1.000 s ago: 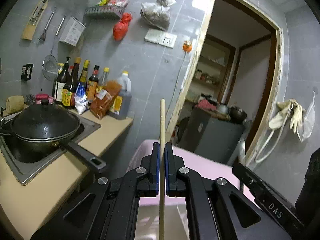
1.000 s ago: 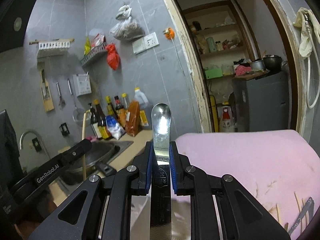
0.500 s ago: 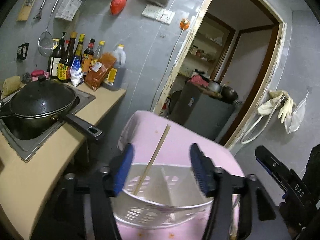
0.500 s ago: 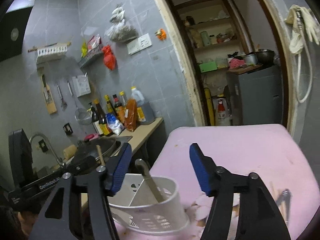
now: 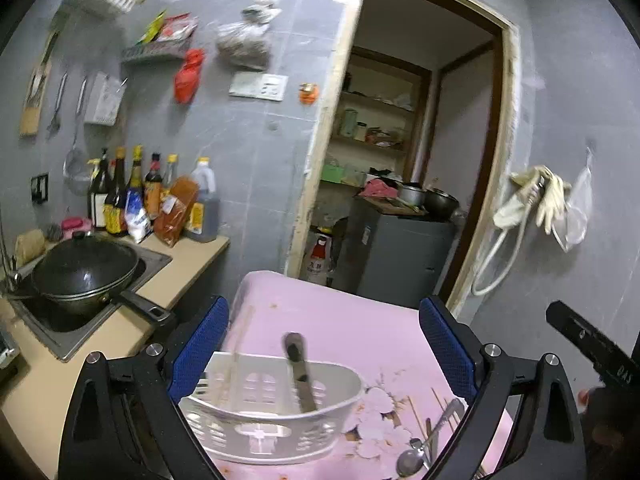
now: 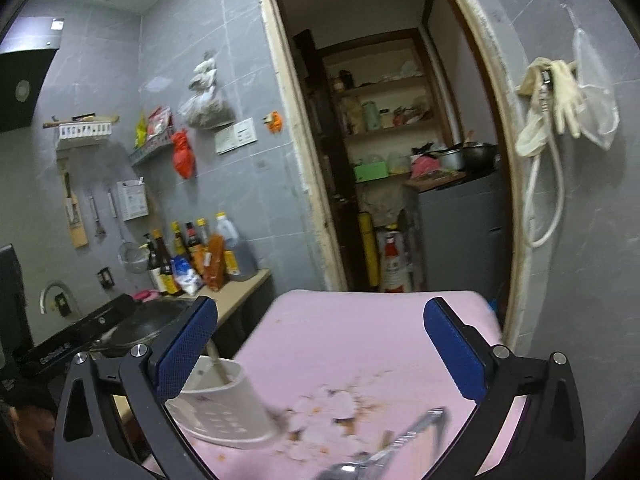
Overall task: Organize utensils
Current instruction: 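Move both grippers back down to the remaining utensils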
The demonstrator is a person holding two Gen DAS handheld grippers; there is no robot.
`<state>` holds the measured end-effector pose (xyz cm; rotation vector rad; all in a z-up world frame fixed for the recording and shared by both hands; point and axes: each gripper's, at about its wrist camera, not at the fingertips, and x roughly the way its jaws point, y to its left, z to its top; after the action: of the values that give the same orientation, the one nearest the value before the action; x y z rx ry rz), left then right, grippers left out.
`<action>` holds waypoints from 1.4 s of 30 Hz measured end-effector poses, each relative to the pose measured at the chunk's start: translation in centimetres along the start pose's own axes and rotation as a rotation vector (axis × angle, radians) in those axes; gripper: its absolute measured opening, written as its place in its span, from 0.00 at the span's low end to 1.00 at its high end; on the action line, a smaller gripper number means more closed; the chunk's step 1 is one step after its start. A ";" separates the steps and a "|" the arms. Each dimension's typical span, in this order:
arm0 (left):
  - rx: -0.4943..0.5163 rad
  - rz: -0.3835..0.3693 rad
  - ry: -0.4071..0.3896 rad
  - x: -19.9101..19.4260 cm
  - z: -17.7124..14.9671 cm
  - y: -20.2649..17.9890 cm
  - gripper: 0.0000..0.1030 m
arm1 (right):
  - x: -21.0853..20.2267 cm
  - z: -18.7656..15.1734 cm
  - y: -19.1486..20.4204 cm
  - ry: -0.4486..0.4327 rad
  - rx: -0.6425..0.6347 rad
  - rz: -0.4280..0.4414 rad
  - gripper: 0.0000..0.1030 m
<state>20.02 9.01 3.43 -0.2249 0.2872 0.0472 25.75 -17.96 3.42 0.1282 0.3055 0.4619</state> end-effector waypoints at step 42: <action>0.368 -0.382 0.675 19.6 -18.6 -14.2 0.24 | 5.9 -13.3 -12.8 0.561 0.037 -0.095 0.50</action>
<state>34.81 -8.74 -16.55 0.0824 0.9089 -0.4654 31.93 -25.93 -13.14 0.0167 0.8670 0.3918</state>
